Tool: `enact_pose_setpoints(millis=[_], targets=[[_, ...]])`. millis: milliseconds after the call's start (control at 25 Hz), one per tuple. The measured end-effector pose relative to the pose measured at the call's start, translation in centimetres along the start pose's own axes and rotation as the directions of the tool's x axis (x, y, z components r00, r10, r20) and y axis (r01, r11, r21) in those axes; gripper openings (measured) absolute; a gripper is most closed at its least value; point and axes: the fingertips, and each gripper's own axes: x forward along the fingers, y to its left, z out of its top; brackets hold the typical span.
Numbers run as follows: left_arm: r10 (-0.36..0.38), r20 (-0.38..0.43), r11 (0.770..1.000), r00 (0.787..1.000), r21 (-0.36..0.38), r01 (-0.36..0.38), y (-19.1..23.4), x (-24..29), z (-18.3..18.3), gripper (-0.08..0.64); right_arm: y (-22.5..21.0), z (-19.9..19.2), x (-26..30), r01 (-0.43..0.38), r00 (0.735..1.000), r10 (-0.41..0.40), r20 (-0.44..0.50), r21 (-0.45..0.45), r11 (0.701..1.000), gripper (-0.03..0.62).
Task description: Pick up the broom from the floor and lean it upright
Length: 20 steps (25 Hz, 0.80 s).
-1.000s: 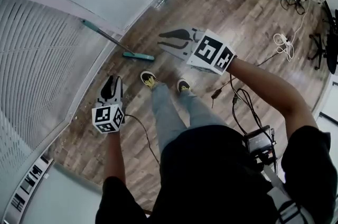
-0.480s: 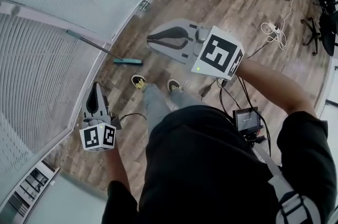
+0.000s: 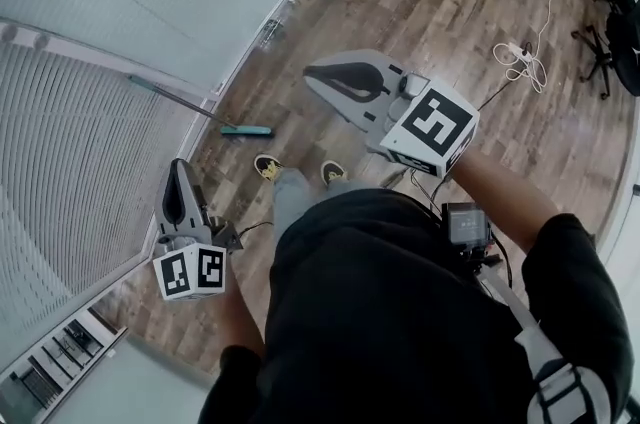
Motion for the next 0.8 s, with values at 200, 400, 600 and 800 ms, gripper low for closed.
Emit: enact_pose_setpoints(millis=[200, 400, 600, 800], targets=[[-0.018, 0.011, 0.999, 1.000, 0.040, 0.017, -2.3, -1.2, 1.3, 0.023, 0.7, 0.5, -2.0, 0.026, 0.999, -0.026, 0.031, 0.003, 1.000, 0.018], [-0.025, 0.019, 0.997, 1.000, 0.072, 0.023, -3.5, -1.8, 2.2, 0.023, 0.9, 1.5, -2.8, 0.016, 0.998, -0.016, 0.056, 0.002, 1.000, 0.019], [-0.030, 0.025, 0.997, 0.999, 0.067, 0.028, -3.6, -1.9, 2.4, 0.023, 1.5, 1.6, -2.7, 0.020, 0.999, -0.019, 0.050, -0.012, 1.000, 0.019], [-0.009, 0.042, 0.997, 0.999, 0.077, 0.006, -2.6, -2.2, 3.1, 0.023, 1.8, 2.0, -1.1, -0.001, 0.998, 0.002, 0.063, -0.018, 1.000, 0.020]])
